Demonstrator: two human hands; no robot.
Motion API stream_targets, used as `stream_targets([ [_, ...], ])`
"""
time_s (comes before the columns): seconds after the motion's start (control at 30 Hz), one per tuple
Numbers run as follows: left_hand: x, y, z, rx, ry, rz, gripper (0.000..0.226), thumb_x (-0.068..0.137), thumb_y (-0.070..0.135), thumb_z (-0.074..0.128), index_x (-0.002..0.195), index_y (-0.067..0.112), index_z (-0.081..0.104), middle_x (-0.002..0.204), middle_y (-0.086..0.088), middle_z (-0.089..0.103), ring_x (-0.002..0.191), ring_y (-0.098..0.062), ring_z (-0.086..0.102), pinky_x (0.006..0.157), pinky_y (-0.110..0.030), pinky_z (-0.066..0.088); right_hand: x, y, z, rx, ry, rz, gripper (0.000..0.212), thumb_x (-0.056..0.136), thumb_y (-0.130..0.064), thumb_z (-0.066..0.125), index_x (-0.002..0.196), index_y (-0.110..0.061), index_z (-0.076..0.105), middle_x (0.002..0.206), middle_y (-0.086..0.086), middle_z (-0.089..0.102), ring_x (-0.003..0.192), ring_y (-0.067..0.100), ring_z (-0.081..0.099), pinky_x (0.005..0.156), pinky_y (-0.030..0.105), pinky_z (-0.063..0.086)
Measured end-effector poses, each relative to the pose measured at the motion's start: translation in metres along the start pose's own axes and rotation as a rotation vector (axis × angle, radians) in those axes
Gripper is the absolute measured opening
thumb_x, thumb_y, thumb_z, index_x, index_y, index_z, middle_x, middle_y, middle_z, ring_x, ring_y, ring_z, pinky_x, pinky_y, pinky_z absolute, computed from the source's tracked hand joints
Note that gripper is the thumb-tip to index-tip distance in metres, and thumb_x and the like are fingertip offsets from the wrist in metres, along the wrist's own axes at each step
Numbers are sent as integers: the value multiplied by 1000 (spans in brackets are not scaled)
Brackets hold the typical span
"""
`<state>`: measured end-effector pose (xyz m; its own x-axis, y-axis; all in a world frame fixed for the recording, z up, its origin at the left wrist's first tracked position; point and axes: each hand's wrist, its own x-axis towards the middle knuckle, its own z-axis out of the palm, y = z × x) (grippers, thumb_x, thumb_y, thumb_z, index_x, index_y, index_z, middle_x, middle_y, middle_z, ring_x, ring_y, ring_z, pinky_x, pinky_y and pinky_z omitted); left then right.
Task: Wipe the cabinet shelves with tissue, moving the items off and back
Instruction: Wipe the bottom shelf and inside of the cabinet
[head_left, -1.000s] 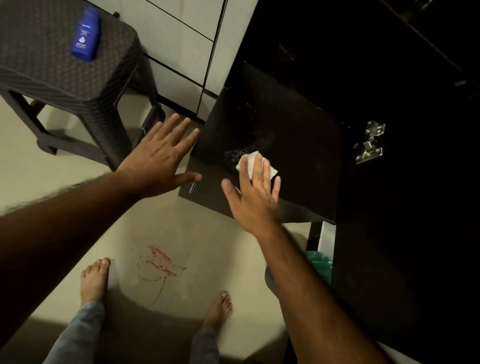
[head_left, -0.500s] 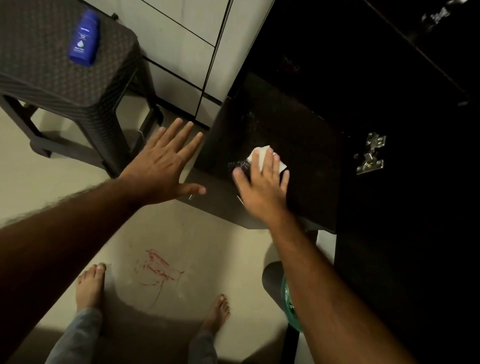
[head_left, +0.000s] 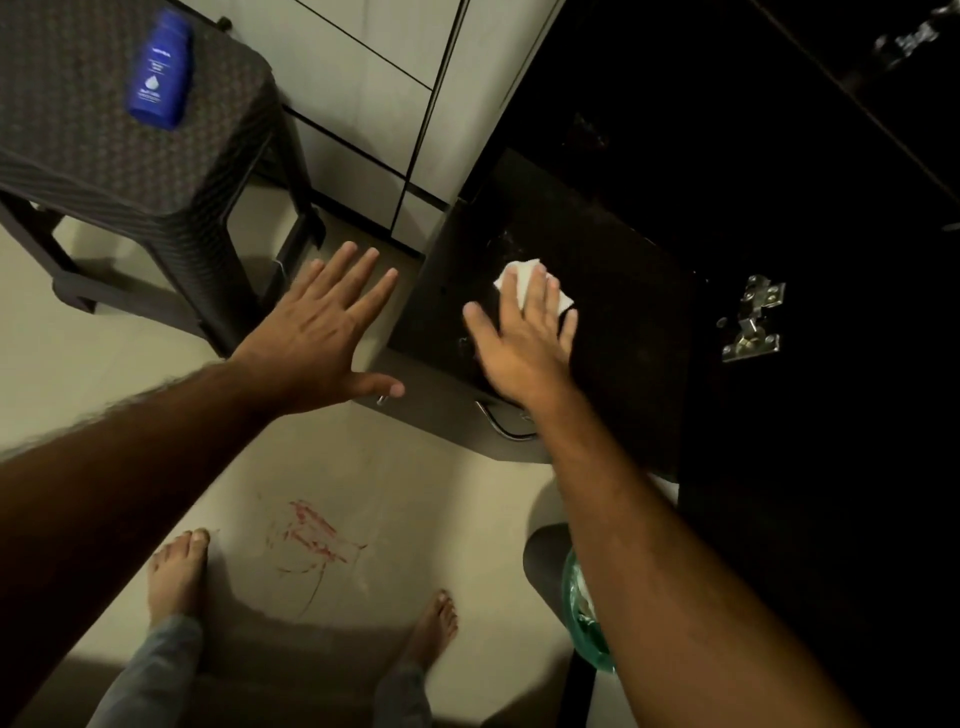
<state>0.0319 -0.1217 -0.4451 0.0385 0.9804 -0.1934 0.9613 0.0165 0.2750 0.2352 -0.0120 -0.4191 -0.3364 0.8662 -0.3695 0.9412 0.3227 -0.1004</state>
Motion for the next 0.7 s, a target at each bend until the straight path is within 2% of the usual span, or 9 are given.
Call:
stream_targets([
  [0.07,0,-1,-1,-8,-14,5,116,64,89,24,148,23,-21,157,-9,-24,145,-24,-26,118,-41,-11,-30,-10,14,-23,20,-96,74,95,-65,17,154,-29,-8,160,3,-22,146,18,-25,117,48,-15],
  [0.13,-1,-2,-4,-22,-22,8,116,64,89,25,147,23,-21,158,-9,-23,145,-24,-25,118,-40,-12,-67,-4,23,-26,-9,-149,73,93,-67,12,151,-34,-16,158,-2,-28,143,13,-31,115,46,-19],
  [0.23,-3,-7,-10,-38,-30,22,115,65,88,26,147,23,-21,158,-8,-23,145,-24,-26,117,-39,-12,-88,18,23,-31,-74,-74,68,88,-69,0,145,-41,-23,157,-8,-31,141,7,-32,115,47,-19],
  [0.33,-4,-16,-12,-46,-52,52,117,63,88,25,148,22,-20,158,-8,-23,144,-23,-26,116,-38,-13,-65,29,22,-91,-45,65,86,78,-75,-17,153,-36,-8,160,-2,-23,145,14,-25,117,54,-9],
  [0.4,-3,-24,-12,-24,-70,84,119,62,90,23,149,21,-20,158,-8,-24,145,-23,-26,118,-39,-12,-41,13,16,-28,-16,167,85,83,-74,-10,155,-31,-1,161,3,-19,147,20,-21,117,55,-8],
  [0.5,-5,-30,-12,-21,-91,129,120,63,90,27,149,21,-18,159,-8,-20,145,-23,-24,119,-40,-9,-24,-30,16,65,-2,210,75,95,-65,23,155,-28,-5,161,5,-18,147,22,-19,117,51,-10],
  [0.6,-6,-29,-9,-29,-136,153,119,62,90,28,148,23,-20,159,-7,-21,145,-22,-25,119,-39,-10,-50,-54,26,41,14,89,75,96,-63,23,154,-29,-10,159,2,-25,145,18,-26,115,47,-17],
  [0.7,-8,-29,-6,-40,-152,153,118,60,90,26,146,25,-22,158,-5,-24,145,-22,-26,118,-38,-11,-88,-41,36,37,18,19,72,96,-62,20,152,-33,-14,159,-4,-26,144,12,-28,114,45,-19],
])
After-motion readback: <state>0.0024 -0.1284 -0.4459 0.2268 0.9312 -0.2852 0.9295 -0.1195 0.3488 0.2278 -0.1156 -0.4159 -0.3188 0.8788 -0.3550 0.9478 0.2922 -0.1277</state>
